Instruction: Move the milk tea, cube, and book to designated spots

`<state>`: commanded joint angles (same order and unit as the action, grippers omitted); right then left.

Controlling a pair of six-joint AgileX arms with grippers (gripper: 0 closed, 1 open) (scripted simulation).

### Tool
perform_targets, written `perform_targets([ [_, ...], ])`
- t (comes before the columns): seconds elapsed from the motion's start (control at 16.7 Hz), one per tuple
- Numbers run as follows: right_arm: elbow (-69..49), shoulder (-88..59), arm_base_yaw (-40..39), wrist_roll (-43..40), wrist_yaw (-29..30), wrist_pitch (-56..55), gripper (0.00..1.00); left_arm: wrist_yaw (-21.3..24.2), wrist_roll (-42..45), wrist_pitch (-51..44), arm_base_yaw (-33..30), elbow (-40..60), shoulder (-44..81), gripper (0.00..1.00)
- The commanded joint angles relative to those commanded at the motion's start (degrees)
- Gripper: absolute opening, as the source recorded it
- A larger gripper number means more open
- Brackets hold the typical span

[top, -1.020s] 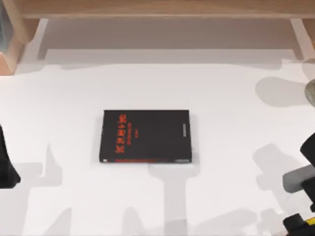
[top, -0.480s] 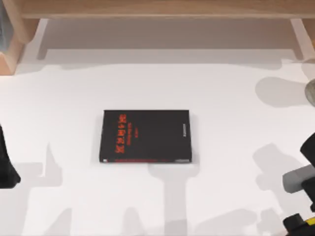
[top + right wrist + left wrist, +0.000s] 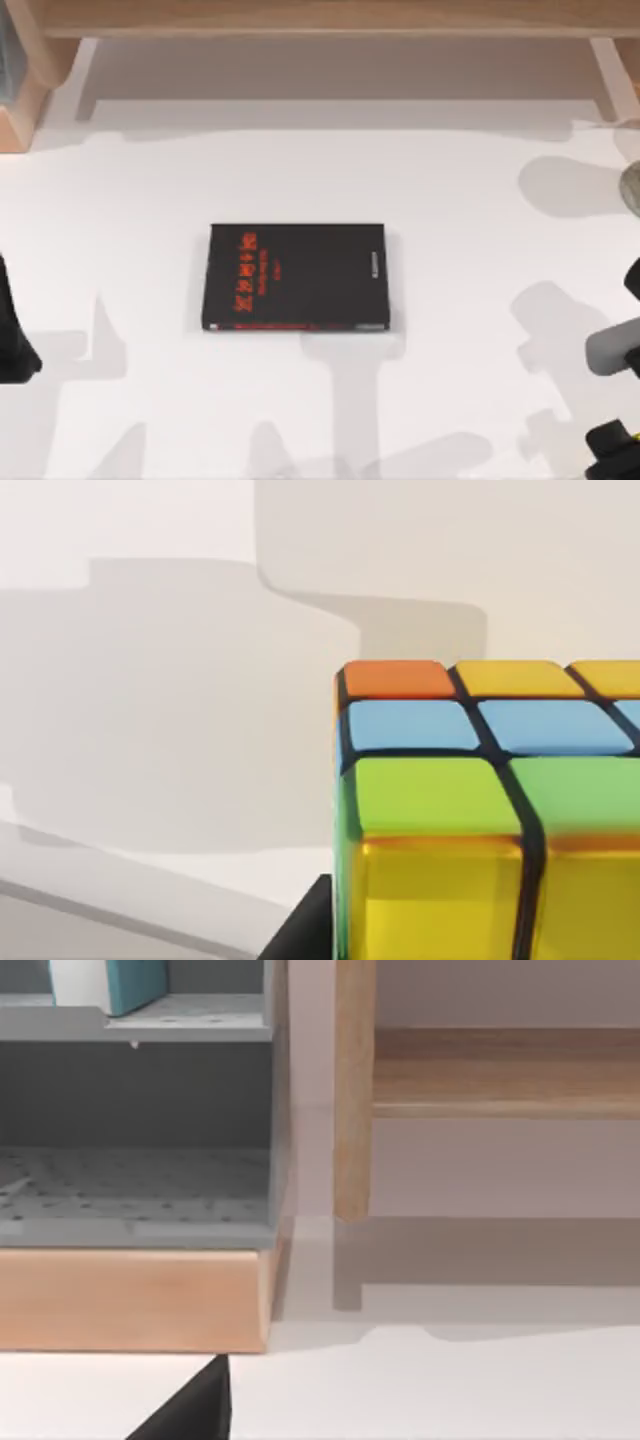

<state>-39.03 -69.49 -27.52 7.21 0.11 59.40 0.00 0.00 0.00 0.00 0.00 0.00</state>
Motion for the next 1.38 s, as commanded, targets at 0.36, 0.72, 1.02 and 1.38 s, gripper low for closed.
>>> perform_targets([
  [0.36, -1.8, -1.7, -0.5, -0.2, 1.2, -2.0, 0.00, 0.0, 0.0, 0.0, 0.0, 0.0, 0.0, 1.00],
  [0.72, -20.0, -13.0, -2.8, -2.1, 11.7, -20.2, 0.00, 0.0, 0.0, 0.0, 0.0, 0.0, 0.0, 1.00],
  [1.02, -40.1, -23.7, -4.6, -4.1, 23.4, -44.5, 0.00, 0.0, 0.0, 0.0, 0.0, 0.0, 0.0, 1.00],
  [1.38, -56.2, -31.4, -5.6, -6.0, 33.6, -62.8, 0.00, 0.0, 0.0, 0.0, 0.0, 0.0, 0.0, 1.00],
])
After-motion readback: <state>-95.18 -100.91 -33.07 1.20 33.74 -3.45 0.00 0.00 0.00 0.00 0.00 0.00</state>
